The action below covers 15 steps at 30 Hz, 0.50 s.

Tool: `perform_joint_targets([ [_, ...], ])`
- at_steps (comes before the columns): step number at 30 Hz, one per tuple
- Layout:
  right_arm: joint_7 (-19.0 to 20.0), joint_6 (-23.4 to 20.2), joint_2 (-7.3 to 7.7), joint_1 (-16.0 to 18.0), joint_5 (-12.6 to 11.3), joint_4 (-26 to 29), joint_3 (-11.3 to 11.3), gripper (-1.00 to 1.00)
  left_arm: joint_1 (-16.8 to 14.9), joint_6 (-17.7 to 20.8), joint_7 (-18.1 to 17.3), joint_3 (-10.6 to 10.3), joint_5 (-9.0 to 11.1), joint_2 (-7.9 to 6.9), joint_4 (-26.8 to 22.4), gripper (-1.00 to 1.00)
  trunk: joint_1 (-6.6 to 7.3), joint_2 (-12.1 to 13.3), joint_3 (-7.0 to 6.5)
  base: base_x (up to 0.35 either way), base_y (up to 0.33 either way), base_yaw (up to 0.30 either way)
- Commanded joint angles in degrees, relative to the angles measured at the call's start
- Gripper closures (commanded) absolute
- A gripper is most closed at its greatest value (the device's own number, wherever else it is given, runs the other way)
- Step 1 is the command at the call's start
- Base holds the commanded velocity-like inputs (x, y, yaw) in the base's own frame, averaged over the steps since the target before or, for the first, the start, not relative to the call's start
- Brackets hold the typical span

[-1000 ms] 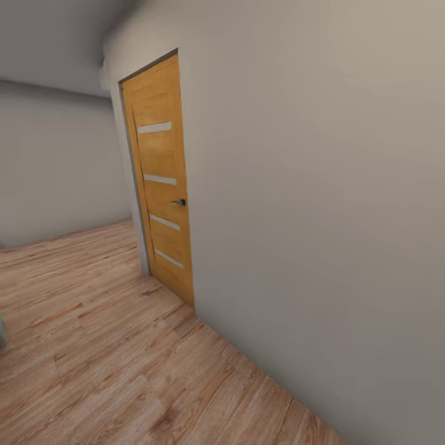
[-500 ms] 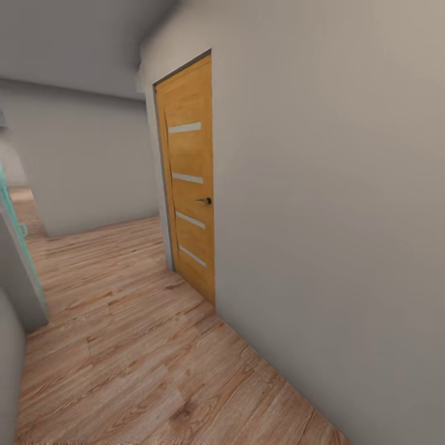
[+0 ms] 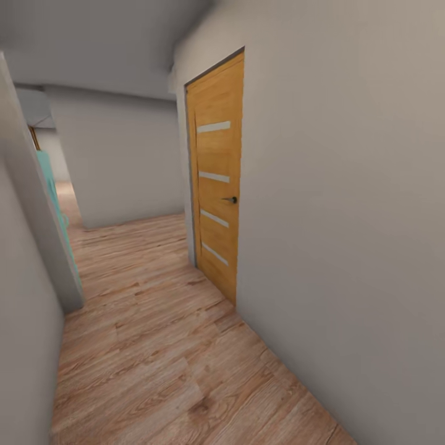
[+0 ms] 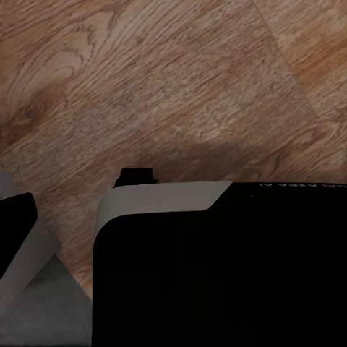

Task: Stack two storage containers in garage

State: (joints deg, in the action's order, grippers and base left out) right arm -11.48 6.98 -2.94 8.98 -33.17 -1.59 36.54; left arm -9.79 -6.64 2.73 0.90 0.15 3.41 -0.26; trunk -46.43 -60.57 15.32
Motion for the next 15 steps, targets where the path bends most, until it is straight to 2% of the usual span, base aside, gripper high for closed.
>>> perform_joint_targets([
  [1,0.0,0.3,-0.05,0.1,-0.5,-0.2,0.4,-1.0,-0.1,-0.2,0.2,0.1,0.0,0.02,0.1,-1.0,0.0,0.0,0.09,0.0,0.0,0.268],
  [15,0.0,0.3,-0.05,0.1,-0.5,-0.2,0.4,-1.0,-0.1,-0.2,0.2,0.1,0.0,0.02,0.1,-1.0,0.0,0.0,0.37,0.0,0.0,0.268],
])
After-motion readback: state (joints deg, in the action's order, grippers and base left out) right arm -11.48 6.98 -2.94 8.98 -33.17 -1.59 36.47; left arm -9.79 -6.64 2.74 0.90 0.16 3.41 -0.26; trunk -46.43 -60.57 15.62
